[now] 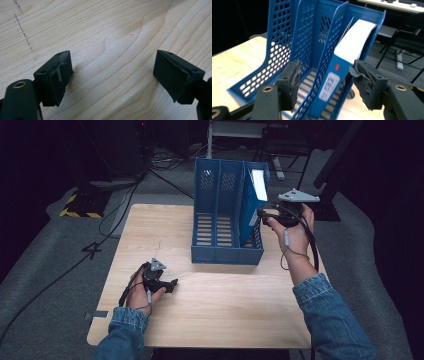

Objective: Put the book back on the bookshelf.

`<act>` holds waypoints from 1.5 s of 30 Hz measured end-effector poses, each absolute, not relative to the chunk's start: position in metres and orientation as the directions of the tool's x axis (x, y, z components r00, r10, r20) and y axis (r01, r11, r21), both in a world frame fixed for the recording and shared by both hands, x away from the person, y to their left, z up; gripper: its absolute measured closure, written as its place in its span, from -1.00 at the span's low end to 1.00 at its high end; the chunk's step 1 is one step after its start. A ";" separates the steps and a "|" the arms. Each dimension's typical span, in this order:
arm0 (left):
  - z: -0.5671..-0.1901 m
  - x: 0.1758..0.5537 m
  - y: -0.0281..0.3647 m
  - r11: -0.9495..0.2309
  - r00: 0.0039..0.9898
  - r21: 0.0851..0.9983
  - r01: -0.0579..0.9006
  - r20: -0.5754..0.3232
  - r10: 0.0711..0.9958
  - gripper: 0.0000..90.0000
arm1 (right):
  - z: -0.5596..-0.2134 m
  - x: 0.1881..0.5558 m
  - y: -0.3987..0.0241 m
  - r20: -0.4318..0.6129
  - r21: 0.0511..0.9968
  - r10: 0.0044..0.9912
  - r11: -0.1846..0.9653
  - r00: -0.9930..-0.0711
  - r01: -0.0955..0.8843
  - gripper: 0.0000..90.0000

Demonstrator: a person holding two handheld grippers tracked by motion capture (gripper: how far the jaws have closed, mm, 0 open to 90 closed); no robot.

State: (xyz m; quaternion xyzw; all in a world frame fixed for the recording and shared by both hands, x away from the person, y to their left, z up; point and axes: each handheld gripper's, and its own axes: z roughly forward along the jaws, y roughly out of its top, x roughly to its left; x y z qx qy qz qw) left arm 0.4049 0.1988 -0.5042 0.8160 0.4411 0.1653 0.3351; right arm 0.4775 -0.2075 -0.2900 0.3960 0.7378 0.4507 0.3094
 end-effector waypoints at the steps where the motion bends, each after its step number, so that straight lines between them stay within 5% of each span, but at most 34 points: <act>1: -0.504 0.405 0.199 -0.386 0.556 0.691 0.611 -0.029 0.830 -0.64 | -0.291 0.474 -0.211 -0.093 0.910 0.862 0.276 -0.498 0.309 -0.10; 18: -0.504 0.407 0.203 -0.393 0.566 0.693 0.605 -0.026 0.824 -0.65 | -0.315 0.428 -0.262 -0.010 0.864 0.811 0.302 -0.584 0.404 -0.13; 37: -0.505 0.406 0.204 -0.389 0.561 0.694 0.606 -0.025 0.828 -0.65 | -0.402 0.398 -0.299 0.018 0.699 0.815 0.404 -0.580 0.590 -0.19; 45: -0.505 0.406 0.204 -0.389 0.561 0.694 0.606 -0.025 0.828 -0.65 | -0.439 0.387 -0.311 0.061 0.713 0.822 0.361 -0.566 0.601 -0.19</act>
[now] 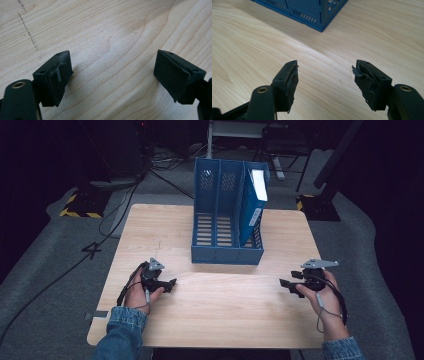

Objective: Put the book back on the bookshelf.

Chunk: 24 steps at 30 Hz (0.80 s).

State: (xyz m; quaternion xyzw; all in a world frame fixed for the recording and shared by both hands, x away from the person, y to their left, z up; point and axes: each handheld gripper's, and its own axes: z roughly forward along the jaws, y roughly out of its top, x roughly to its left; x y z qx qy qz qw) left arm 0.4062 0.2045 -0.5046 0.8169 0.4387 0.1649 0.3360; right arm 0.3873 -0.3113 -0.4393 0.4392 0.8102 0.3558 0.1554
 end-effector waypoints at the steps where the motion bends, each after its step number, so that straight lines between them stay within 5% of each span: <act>1: -0.505 0.406 0.204 -0.389 0.561 0.694 0.606 -0.025 0.828 -0.65 | -0.444 0.387 -0.313 0.059 0.699 0.816 0.377 -0.575 0.608 -0.19; 12: -0.504 0.407 0.204 -0.395 0.562 0.691 0.605 -0.020 0.827 -0.66 | -0.489 0.389 -0.322 0.031 0.675 0.849 0.372 -0.528 0.638 -0.22; 16: -0.504 0.407 0.204 -0.392 0.561 0.691 0.607 -0.023 0.828 -0.66 | -0.497 0.391 -0.323 0.015 0.703 0.855 0.360 -0.519 0.613 -0.34; 19: -0.504 0.407 0.204 -0.397 0.562 0.690 0.605 -0.018 0.827 -0.66 | -0.505 0.392 -0.320 -0.012 0.735 0.864 0.348 -0.503 0.582 -0.72; 24: -0.505 0.408 0.203 -0.393 0.562 0.694 0.603 -0.019 0.827 -0.66 | -0.505 0.393 -0.319 -0.011 0.731 0.868 0.345 -0.496 0.589 -0.73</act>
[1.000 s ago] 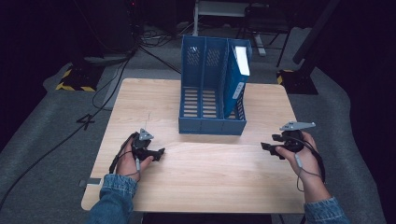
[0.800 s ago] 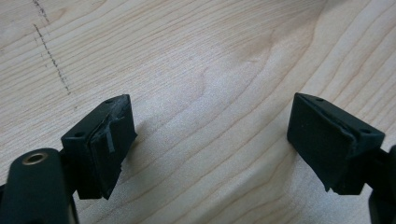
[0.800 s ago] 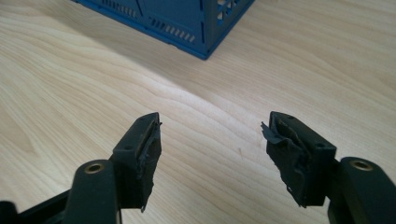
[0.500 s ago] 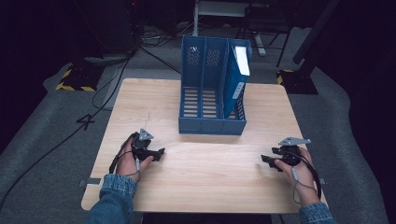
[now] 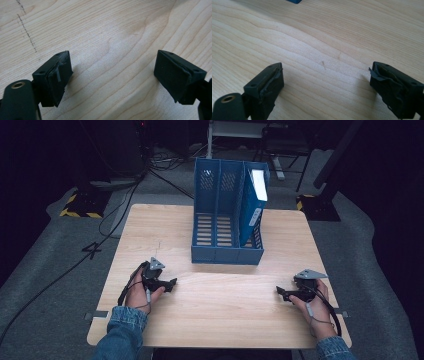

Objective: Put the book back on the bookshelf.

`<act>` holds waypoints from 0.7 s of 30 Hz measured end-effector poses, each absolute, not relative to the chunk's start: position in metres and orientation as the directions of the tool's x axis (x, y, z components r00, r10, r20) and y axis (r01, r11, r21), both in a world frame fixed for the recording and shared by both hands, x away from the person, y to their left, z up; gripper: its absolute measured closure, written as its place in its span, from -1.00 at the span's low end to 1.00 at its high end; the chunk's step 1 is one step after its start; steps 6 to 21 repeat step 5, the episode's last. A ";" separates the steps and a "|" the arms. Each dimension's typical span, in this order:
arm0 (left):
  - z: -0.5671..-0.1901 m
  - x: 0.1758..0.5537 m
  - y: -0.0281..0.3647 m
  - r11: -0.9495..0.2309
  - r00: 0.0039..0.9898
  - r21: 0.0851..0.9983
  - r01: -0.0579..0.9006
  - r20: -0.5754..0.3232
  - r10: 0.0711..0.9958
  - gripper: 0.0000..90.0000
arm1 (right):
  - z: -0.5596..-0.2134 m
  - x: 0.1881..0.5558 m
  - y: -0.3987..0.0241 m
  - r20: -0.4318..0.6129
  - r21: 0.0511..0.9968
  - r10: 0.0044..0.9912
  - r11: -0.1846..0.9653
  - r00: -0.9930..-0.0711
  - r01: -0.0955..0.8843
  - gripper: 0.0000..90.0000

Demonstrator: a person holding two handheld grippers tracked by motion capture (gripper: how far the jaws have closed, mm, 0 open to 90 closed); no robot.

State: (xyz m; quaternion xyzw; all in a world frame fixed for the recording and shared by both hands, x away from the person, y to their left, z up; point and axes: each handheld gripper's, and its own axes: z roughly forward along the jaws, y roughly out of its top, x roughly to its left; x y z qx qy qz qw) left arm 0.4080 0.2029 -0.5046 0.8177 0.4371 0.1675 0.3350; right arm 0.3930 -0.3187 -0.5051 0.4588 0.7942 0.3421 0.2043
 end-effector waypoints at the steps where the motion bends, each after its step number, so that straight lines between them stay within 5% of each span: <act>1: -0.505 0.408 0.203 -0.393 0.562 0.694 0.603 -0.019 0.827 -0.66 | -0.505 0.393 -0.319 -0.011 0.731 0.868 0.345 -0.496 0.589 -0.73; 21: -0.504 0.407 0.203 -0.391 0.559 0.691 0.608 -0.022 0.829 -0.66 | -0.505 0.393 -0.319 -0.011 0.731 0.868 0.345 -0.496 0.589 -0.73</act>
